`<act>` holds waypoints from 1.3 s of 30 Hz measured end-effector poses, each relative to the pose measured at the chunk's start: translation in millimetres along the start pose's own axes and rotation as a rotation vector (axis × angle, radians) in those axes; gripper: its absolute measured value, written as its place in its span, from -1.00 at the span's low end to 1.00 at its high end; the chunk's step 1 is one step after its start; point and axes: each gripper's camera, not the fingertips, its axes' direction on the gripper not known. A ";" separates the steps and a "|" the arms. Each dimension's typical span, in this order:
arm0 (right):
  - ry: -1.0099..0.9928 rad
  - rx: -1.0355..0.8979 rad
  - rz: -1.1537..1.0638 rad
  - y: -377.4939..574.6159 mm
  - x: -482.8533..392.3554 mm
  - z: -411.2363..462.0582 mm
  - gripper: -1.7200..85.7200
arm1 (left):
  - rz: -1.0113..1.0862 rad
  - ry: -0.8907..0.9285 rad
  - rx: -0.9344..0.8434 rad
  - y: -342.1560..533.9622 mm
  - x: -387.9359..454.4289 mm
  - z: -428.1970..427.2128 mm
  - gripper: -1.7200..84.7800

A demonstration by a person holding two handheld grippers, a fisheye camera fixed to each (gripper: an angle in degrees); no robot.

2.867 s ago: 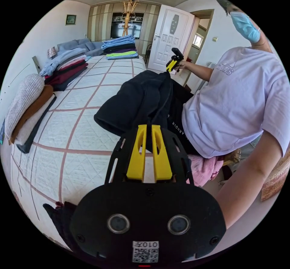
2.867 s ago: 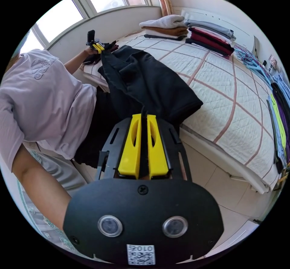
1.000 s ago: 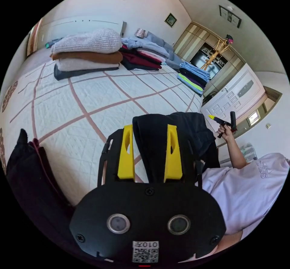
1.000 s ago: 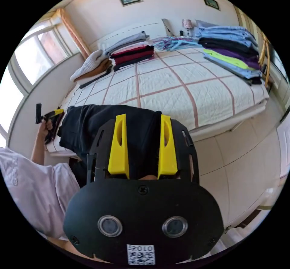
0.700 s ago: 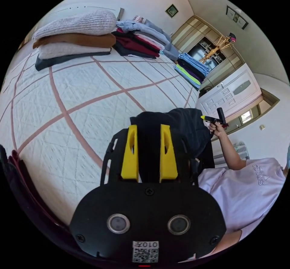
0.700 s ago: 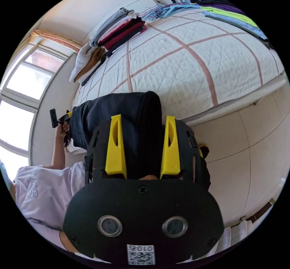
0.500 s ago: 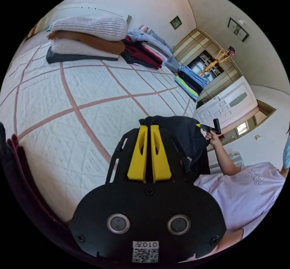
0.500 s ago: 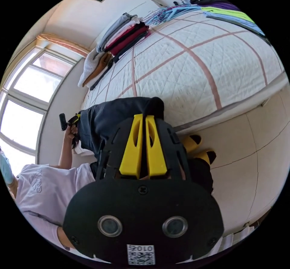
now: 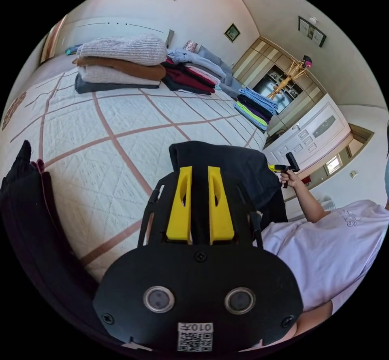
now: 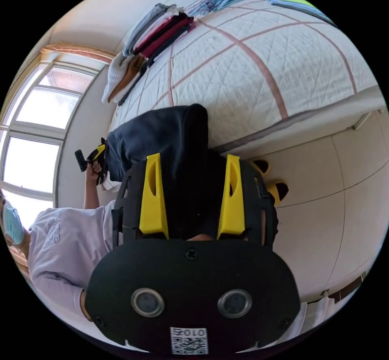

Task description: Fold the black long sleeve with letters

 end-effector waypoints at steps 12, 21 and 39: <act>-0.049 0.005 -0.070 -19.7 -1.9 -15.9 -0.63 | -0.003 -0.137 -0.017 20.3 19.6 8.5 -0.70; -0.148 -0.076 -0.118 -36.5 -10.3 -5.3 -0.75 | 0.000 -0.034 -0.063 -40.6 -23.5 40.2 -0.61; 0.180 -0.037 -0.409 -110.5 -189.8 -71.6 -0.83 | 0.063 0.110 -0.022 -106.3 -36.8 16.3 -0.79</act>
